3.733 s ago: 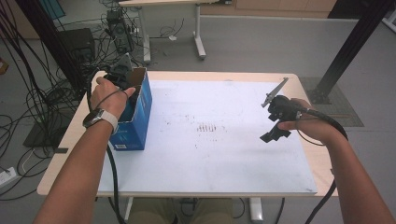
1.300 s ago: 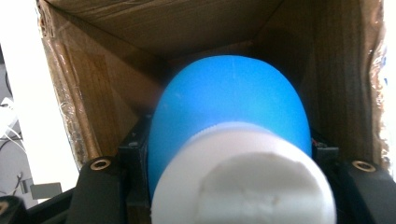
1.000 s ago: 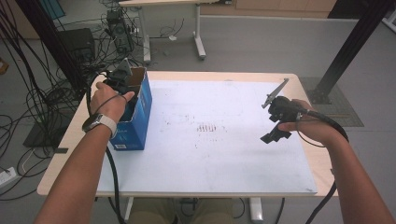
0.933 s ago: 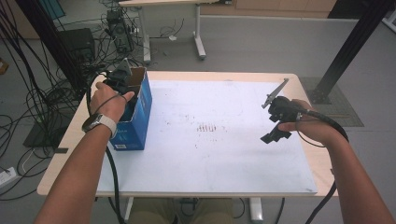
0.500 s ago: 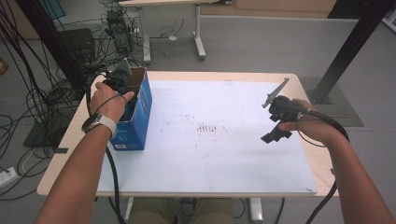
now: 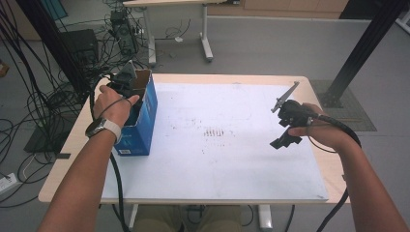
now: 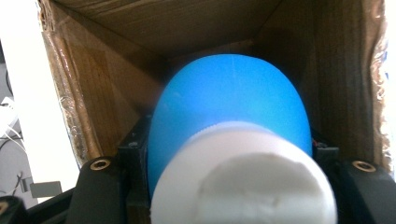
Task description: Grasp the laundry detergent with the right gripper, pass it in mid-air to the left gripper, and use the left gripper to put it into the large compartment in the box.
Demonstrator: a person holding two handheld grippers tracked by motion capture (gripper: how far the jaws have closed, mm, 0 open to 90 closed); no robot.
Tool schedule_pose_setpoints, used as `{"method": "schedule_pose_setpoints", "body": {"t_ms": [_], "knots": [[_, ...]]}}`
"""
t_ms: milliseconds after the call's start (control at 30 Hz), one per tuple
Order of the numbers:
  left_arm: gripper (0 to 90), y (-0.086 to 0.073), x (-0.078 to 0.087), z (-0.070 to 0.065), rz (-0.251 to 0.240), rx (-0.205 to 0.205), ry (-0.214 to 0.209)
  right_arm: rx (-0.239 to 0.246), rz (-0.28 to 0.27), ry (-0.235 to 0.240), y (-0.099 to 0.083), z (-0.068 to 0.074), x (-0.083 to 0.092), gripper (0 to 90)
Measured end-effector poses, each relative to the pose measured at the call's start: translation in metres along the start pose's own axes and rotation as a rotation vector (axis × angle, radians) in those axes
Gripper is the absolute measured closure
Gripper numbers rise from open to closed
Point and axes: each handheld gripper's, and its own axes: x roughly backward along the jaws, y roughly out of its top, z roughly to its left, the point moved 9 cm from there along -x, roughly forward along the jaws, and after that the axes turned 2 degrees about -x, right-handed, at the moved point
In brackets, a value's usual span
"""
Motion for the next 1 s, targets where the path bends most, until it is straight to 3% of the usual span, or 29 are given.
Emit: {"method": "schedule_pose_setpoints", "body": {"t_ms": [1000], "knots": [[37.2, 0.0001, 0.0, 0.0006, -0.003, -0.005, 0.002, 0.005, 0.0, 0.0, 0.0019, 0.0012, -0.0014, 7.6]]}}
